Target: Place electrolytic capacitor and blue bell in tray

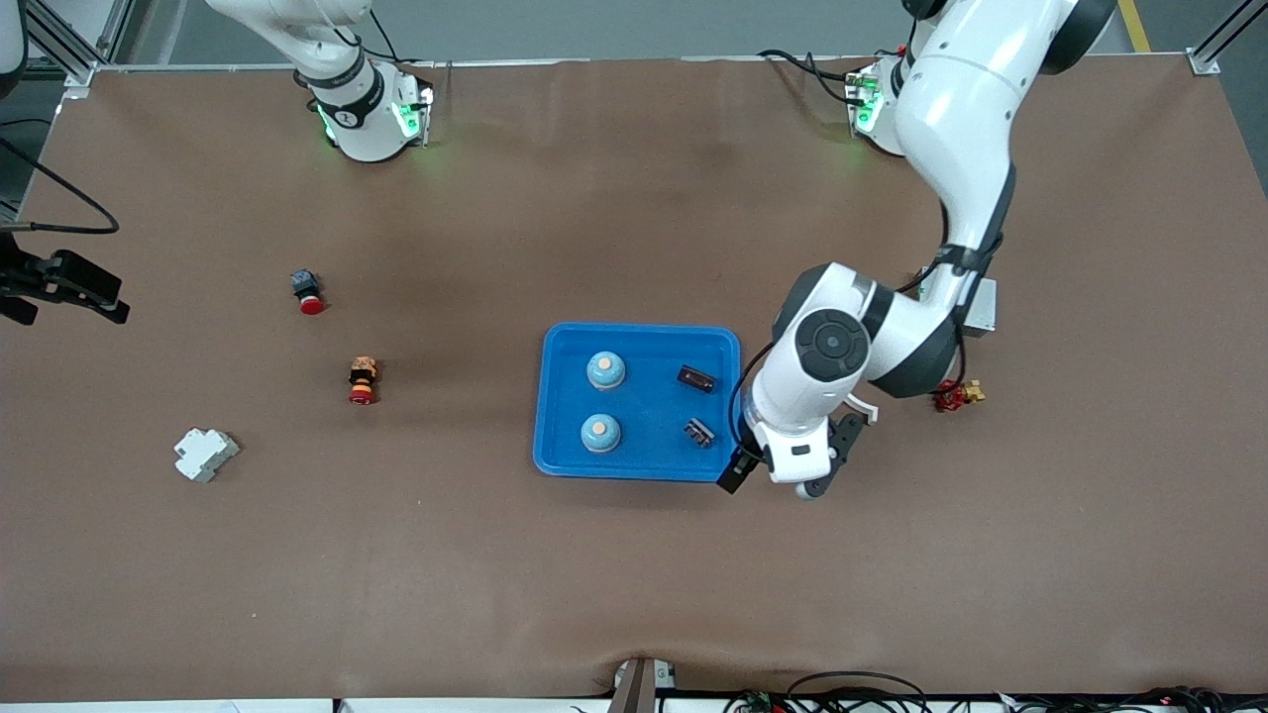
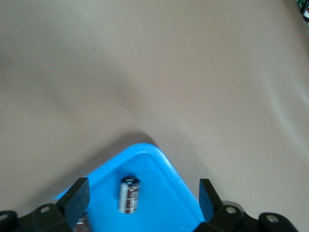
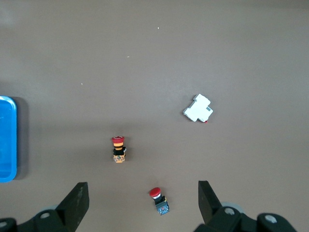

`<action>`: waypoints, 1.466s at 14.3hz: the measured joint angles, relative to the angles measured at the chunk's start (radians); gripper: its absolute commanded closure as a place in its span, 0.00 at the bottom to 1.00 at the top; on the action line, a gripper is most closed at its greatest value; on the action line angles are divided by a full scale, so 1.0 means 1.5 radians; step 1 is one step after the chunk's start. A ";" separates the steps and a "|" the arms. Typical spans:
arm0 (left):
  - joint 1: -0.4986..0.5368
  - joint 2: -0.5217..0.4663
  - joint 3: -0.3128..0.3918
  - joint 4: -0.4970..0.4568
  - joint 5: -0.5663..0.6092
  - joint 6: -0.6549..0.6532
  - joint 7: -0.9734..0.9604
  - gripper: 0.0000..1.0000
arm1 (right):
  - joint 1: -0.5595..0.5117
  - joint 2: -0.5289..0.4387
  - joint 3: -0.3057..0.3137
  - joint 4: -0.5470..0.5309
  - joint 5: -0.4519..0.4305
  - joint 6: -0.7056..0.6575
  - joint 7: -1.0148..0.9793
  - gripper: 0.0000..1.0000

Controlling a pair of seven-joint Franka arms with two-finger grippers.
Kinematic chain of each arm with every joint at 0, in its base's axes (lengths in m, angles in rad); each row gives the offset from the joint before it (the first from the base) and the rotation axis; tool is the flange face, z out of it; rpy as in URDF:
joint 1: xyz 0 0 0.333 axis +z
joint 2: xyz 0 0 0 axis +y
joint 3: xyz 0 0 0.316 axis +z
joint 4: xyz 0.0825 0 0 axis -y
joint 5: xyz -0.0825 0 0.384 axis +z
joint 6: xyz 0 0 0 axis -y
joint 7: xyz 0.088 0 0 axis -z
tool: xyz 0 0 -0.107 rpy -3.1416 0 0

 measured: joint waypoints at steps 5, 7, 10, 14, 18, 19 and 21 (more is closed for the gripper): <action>0.054 -0.106 -0.001 -0.008 0.000 -0.179 0.135 0.00 | 0.000 -0.005 0.002 -0.003 0.000 0.000 0.002 0.00; 0.082 -0.157 -0.002 -0.034 -0.003 -0.234 0.210 0.00 | 0.000 -0.005 0.003 -0.004 0.000 0.000 0.002 0.00; 0.133 -0.241 -0.002 -0.092 -0.009 -0.320 0.363 0.00 | 0.000 -0.005 0.004 -0.005 0.000 0.001 0.002 0.00; 0.226 -0.374 -0.002 -0.218 -0.011 -0.346 0.591 0.00 | 0.000 -0.012 0.007 -0.005 0.001 -0.027 0.026 0.00; 0.297 -0.473 -0.002 -0.331 -0.012 -0.332 0.770 0.00 | 0.000 -0.030 0.007 -0.005 0.024 -0.054 0.040 0.00; 0.302 -0.491 -0.002 -0.357 -0.012 -0.314 0.787 0.00 | 0.000 -0.034 0.006 -0.005 0.032 -0.057 0.040 0.00; 0.304 -0.532 -0.002 -0.424 -0.012 -0.262 0.817 0.00 | 0.000 -0.038 0.005 -0.005 0.038 -0.058 0.040 0.00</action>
